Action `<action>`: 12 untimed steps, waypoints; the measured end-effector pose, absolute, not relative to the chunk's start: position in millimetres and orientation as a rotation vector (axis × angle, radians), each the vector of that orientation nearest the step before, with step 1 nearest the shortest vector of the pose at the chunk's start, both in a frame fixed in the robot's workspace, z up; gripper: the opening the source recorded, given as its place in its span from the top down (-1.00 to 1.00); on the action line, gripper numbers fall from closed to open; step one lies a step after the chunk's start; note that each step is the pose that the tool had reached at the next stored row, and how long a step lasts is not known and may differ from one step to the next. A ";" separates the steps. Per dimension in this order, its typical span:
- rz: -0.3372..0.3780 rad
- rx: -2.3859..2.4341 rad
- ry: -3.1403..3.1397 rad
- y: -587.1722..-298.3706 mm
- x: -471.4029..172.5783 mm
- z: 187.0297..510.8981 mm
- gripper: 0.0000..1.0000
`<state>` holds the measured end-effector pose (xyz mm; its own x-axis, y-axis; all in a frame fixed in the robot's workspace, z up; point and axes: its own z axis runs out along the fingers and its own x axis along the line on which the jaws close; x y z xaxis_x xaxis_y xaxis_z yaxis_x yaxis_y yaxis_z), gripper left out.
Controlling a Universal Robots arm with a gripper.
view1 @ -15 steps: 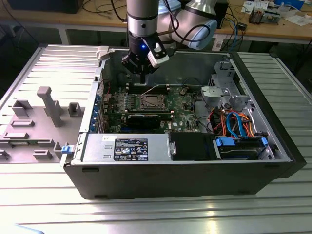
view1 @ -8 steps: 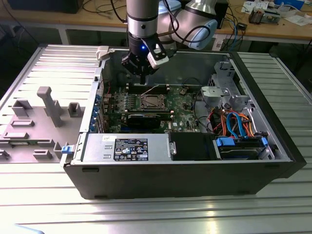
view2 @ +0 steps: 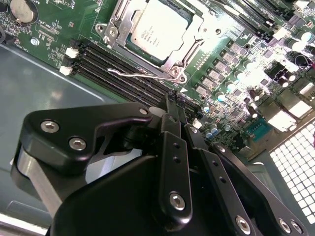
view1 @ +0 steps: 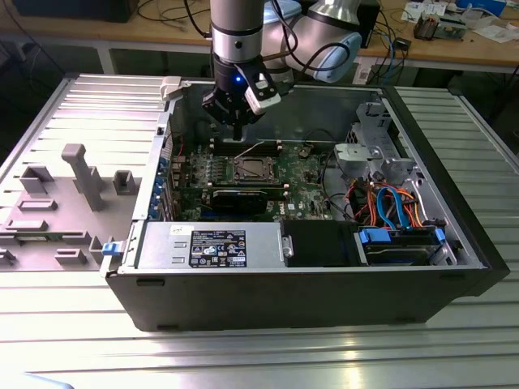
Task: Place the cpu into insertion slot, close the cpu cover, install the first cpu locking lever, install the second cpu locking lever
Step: 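Install the first cpu locking lever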
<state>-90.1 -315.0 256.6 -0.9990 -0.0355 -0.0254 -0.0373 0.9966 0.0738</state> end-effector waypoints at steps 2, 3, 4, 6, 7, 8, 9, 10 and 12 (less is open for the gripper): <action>0.116 -0.057 3.115 -315.0 -90.1 256.6 0.79; 0.116 -0.057 3.115 -315.0 -90.1 256.5 0.79; 0.116 -0.056 3.115 -315.0 -90.1 256.5 0.79; 0.120 -0.054 3.114 -314.9 -90.1 255.1 0.79; 0.124 -0.052 3.114 -315.0 -88.0 248.7 0.79; 0.124 -0.052 3.114 -315.0 -86.4 243.3 0.79; 0.123 -0.052 3.114 -314.9 -84.7 241.6 0.79; 0.122 -0.052 3.114 -314.9 -83.3 240.4 0.79; 0.122 -0.052 3.115 -314.9 -80.9 238.8 0.79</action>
<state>-80.9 -314.9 238.8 -0.9992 -0.0322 -0.0255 -0.0341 0.9964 0.0776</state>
